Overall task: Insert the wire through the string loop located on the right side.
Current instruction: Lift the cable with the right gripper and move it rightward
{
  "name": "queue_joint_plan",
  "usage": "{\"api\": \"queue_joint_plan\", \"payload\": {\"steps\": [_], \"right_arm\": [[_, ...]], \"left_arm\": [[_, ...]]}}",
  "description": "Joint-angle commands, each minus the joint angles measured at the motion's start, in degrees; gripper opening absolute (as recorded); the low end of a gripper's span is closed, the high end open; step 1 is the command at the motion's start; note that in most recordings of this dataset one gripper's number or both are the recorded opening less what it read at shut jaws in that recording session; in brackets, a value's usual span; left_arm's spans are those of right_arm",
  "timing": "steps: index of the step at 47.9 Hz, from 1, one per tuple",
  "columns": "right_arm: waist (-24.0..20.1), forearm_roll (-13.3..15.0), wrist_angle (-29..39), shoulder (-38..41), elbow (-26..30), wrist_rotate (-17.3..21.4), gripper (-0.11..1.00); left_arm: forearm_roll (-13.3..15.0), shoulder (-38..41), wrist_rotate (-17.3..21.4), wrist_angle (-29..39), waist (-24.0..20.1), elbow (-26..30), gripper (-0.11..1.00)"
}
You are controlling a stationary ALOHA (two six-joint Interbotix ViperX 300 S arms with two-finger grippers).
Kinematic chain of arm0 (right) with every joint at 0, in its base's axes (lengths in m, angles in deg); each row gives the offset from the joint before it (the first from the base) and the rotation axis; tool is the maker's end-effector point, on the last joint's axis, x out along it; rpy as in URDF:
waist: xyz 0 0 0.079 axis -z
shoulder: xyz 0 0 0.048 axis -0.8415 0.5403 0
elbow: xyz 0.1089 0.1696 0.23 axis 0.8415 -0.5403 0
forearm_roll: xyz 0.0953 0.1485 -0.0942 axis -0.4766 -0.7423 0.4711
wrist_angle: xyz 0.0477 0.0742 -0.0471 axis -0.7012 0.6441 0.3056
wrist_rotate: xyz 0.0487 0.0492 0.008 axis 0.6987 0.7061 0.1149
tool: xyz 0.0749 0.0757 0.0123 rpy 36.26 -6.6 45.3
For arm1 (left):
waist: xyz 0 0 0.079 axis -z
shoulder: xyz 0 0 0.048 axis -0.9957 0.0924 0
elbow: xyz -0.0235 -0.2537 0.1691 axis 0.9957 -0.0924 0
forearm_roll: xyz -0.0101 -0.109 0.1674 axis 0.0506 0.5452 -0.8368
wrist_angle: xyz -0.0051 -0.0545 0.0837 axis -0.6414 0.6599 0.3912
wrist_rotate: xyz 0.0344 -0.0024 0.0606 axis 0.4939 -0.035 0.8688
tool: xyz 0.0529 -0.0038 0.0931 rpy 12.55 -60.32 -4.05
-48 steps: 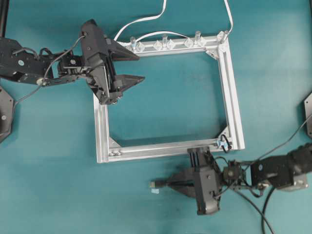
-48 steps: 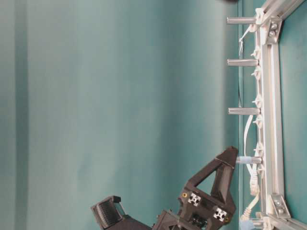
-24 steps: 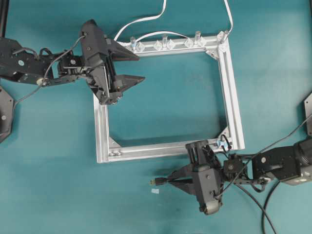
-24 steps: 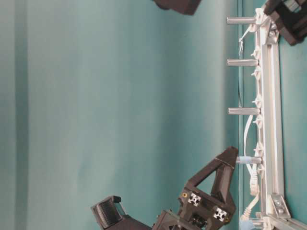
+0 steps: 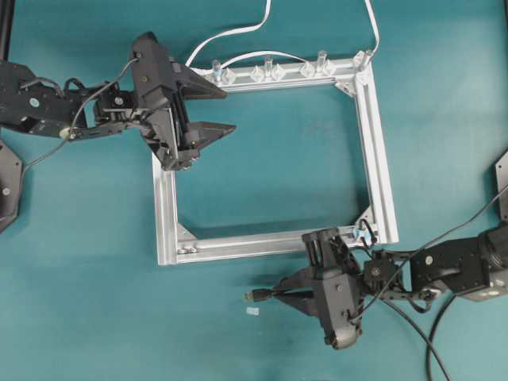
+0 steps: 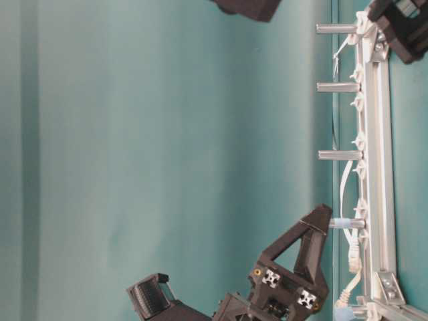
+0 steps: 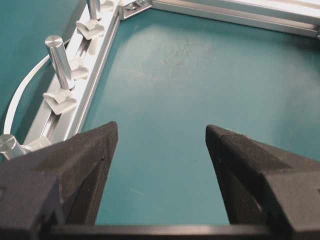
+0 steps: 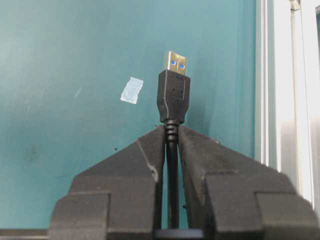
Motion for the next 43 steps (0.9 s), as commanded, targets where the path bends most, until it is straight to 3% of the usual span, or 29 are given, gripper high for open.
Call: {"api": "queue_joint_plan", "payload": {"steps": [1,20,43], "right_arm": [[0.0,0.1,-0.3,-2.2,0.0,-0.1,0.11],[0.0,0.1,-0.3,-4.7,-2.6,-0.2,0.11],[-2.5,0.1,-0.1,-13.4,-13.7,-0.1,0.11]], "left_arm": [[-0.2,-1.4,-0.2,-0.3,0.2,0.8,0.72],[-0.2,-1.4,-0.2,-0.3,0.2,0.7,0.72],[-0.2,-1.5,-0.2,1.0,0.2,1.0,0.72]]}}
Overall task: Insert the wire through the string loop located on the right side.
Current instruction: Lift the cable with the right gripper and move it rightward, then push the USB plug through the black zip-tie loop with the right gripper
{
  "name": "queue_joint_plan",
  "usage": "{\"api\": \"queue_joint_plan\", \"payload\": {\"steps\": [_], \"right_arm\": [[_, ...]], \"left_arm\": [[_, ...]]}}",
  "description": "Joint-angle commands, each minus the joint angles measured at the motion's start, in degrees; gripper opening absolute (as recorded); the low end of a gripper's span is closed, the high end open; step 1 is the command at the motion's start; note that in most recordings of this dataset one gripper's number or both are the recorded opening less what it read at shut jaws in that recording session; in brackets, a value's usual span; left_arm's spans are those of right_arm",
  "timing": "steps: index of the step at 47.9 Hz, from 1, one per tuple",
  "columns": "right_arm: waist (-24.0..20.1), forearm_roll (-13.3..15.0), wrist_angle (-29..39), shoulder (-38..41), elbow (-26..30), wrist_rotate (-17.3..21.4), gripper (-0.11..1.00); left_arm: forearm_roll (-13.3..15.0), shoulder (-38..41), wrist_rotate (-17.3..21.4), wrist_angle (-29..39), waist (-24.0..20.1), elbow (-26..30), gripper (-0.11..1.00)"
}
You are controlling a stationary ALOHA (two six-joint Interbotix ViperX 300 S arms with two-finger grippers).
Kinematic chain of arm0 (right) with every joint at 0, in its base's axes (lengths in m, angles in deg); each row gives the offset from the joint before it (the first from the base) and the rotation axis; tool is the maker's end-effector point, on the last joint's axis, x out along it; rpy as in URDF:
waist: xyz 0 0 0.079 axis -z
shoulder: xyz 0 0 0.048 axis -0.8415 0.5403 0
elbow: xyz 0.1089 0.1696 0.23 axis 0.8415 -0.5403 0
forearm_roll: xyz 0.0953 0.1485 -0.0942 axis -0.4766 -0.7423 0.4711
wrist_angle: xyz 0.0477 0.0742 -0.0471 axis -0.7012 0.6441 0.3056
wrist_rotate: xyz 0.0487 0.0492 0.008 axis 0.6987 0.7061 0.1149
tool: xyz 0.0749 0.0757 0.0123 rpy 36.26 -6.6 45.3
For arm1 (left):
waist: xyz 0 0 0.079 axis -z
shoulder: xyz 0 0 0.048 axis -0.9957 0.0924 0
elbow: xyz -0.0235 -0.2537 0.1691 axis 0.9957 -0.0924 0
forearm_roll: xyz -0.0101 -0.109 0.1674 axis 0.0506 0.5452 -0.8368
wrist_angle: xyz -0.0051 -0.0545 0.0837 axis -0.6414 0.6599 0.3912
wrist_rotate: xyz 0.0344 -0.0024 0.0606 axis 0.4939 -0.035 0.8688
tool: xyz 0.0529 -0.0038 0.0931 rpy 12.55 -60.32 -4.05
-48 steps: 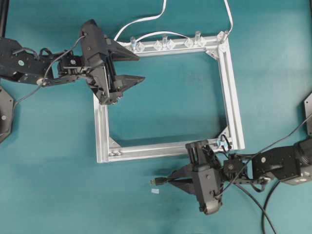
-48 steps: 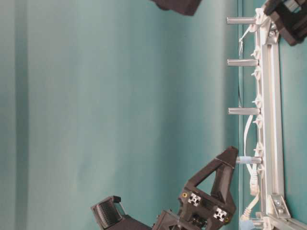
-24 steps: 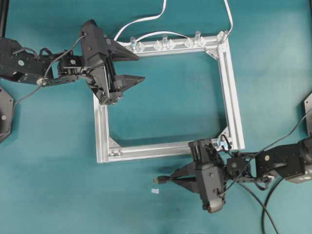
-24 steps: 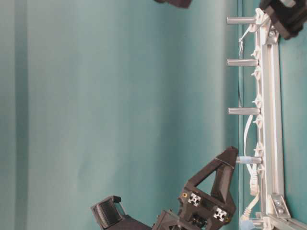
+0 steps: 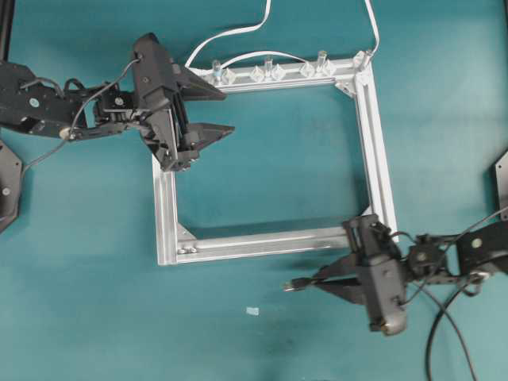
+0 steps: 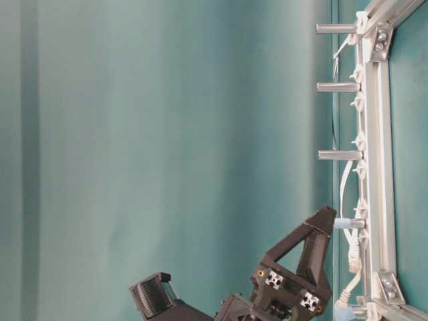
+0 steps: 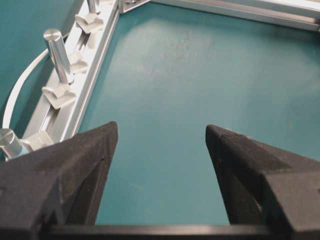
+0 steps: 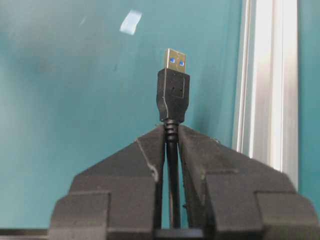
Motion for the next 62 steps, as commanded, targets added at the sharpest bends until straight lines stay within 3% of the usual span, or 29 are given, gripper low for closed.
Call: {"api": "queue_joint_plan", "payload": {"steps": [1,62], "right_arm": [[-0.8,0.1,-0.1,-3.2,-2.0,0.1,0.11],[-2.6,0.1,13.1,-37.9,-25.2,-0.1,0.11]], "left_arm": [[-0.2,-1.5,-0.2,0.0,0.2,1.0,0.72],[-0.2,-1.6,0.0,1.8,0.3,0.5,0.72]]}}
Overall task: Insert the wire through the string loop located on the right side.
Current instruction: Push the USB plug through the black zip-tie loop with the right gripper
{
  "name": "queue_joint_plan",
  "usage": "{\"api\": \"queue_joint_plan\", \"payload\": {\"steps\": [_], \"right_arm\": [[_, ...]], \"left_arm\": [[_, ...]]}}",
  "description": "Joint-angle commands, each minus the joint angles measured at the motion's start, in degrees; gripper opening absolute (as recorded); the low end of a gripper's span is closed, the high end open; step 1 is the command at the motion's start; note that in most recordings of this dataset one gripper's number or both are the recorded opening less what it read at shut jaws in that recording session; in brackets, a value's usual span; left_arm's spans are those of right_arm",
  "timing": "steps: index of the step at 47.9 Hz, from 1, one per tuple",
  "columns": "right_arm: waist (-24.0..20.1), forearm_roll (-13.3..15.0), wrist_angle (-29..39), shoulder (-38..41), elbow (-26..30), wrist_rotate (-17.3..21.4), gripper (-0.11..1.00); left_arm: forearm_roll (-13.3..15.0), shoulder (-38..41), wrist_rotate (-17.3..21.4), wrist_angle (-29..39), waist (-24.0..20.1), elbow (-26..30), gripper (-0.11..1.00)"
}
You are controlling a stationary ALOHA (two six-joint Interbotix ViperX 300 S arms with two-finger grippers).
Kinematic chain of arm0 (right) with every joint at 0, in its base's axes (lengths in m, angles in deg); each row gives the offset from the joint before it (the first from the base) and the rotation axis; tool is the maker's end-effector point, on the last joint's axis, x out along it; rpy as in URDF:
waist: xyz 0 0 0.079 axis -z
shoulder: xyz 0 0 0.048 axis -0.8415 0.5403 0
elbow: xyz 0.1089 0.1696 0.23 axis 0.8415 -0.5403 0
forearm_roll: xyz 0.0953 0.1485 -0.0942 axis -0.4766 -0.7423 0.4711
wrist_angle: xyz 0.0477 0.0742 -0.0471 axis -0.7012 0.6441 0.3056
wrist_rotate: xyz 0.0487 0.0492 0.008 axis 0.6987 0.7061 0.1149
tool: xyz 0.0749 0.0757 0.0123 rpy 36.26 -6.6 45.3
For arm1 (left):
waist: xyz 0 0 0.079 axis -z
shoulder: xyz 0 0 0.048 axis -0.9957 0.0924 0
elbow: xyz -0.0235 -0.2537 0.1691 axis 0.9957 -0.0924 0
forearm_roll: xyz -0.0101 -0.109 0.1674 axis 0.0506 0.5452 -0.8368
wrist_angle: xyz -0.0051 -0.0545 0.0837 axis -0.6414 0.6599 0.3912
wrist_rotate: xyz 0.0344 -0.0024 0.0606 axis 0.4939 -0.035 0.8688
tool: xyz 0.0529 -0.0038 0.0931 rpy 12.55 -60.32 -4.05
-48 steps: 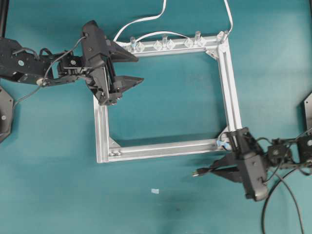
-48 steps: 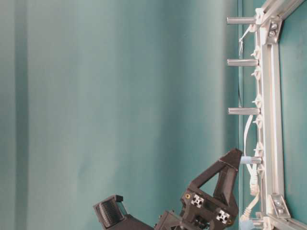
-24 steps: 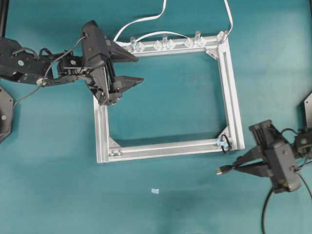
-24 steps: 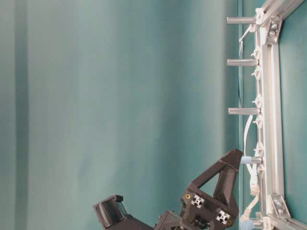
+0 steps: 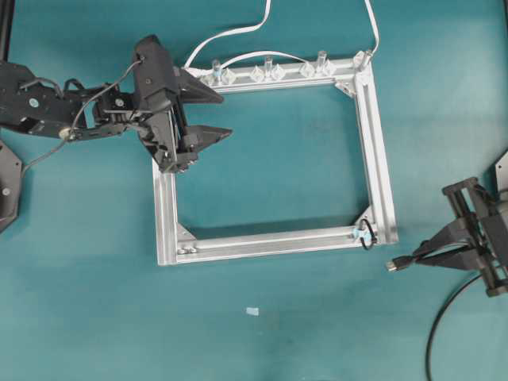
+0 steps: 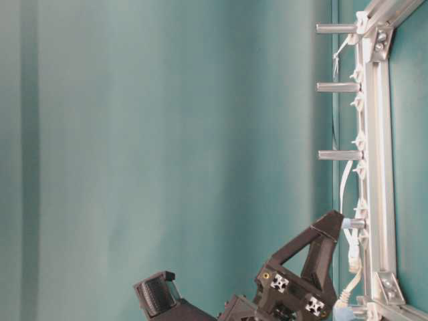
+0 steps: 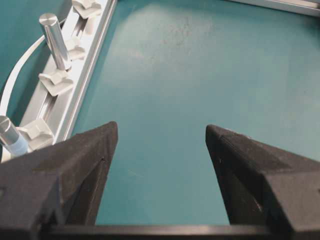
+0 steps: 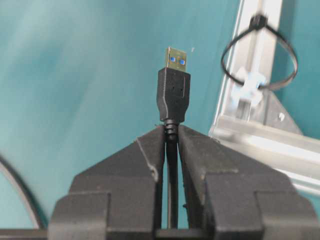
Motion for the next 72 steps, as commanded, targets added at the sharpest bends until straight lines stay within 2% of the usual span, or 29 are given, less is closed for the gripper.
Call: {"api": "queue_joint_plan", "payload": {"steps": [1,28,43,62,72], "right_arm": [[-0.2,0.1,0.8,-0.8,-0.1,0.0,0.11],[-0.1,0.1,1.0,-0.9,-0.6,0.0,0.11],[2.6,0.2,0.3,-0.9,-1.0,-0.3,0.11],[9.9,4.6,-0.4,-1.0,-1.7,-1.9,0.11],[11.2,5.4,-0.3,-1.0,-1.5,-1.8,0.11]], "left_arm": [[-0.2,-1.5,-0.1,-0.2,0.2,0.5,0.72],[-0.2,-1.5,-0.2,-0.3,0.2,0.8,0.72],[-0.2,-1.5,-0.2,-0.2,0.2,1.2,0.72],[-0.2,-1.6,-0.3,-0.2,0.5,1.4,0.72],[-0.2,-1.6,-0.3,-0.2,0.7,1.3,0.72]]}}
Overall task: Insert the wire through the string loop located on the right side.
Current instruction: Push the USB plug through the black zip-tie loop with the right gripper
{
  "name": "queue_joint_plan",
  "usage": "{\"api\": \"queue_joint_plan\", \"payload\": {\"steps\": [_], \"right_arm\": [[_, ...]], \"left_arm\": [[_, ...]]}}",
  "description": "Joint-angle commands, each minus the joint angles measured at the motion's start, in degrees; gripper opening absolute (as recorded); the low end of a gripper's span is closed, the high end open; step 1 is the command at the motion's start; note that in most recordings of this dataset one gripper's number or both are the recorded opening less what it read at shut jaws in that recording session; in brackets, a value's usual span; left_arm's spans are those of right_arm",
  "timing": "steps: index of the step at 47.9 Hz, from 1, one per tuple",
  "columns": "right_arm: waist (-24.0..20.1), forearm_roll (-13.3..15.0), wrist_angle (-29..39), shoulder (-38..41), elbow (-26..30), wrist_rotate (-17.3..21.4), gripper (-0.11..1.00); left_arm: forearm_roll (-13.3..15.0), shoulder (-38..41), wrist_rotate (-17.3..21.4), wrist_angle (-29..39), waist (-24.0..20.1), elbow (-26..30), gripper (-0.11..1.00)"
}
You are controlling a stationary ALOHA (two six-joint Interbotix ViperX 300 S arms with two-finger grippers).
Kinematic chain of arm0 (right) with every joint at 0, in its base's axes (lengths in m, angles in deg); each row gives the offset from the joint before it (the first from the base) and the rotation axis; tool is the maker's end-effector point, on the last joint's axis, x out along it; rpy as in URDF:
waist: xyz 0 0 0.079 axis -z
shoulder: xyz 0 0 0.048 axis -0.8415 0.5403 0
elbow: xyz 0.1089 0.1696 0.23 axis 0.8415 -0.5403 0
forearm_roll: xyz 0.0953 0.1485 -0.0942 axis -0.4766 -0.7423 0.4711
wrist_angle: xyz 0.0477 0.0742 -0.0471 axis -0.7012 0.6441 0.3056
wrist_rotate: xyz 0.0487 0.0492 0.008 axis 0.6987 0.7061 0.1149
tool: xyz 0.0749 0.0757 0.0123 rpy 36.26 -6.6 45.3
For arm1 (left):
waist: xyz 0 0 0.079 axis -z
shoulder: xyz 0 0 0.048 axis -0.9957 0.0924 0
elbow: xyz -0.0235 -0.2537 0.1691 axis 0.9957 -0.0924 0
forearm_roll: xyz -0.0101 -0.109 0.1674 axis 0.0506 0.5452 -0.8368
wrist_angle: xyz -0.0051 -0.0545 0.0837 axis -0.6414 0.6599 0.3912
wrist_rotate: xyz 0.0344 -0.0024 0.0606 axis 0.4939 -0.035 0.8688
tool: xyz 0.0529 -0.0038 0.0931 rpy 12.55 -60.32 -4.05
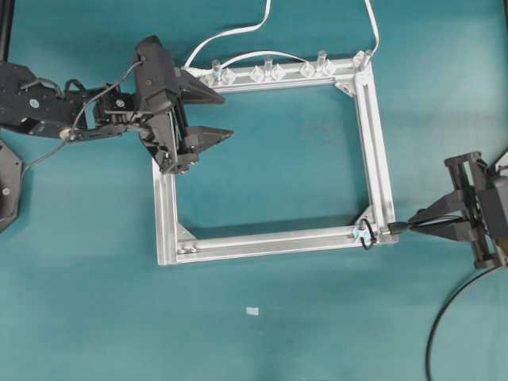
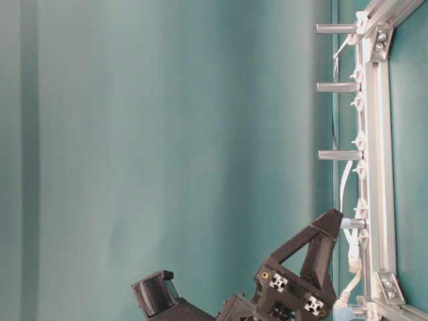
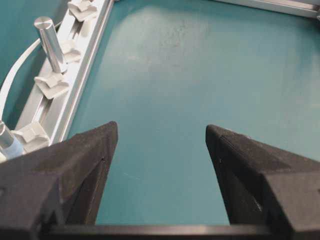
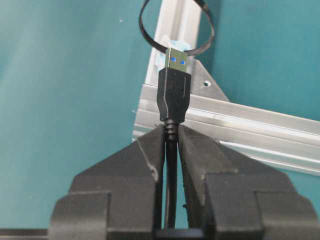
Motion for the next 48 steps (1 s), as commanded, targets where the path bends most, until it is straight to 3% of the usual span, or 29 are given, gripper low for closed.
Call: {"api": "queue_joint_plan", "payload": {"steps": [1,48], "right_arm": [[0.3,0.4,-0.2,0.1,0.6,-0.1,0.11],[0.4,0.4,-0.3,0.2,1.4,-0.1,0.11]], "left_arm": [[-0.2,-1.5,-0.3,-0.2,0.2,1.1,0.72],[-0.2,-1.4,-0.1,-0.2,0.2,1.8,0.72]]}}
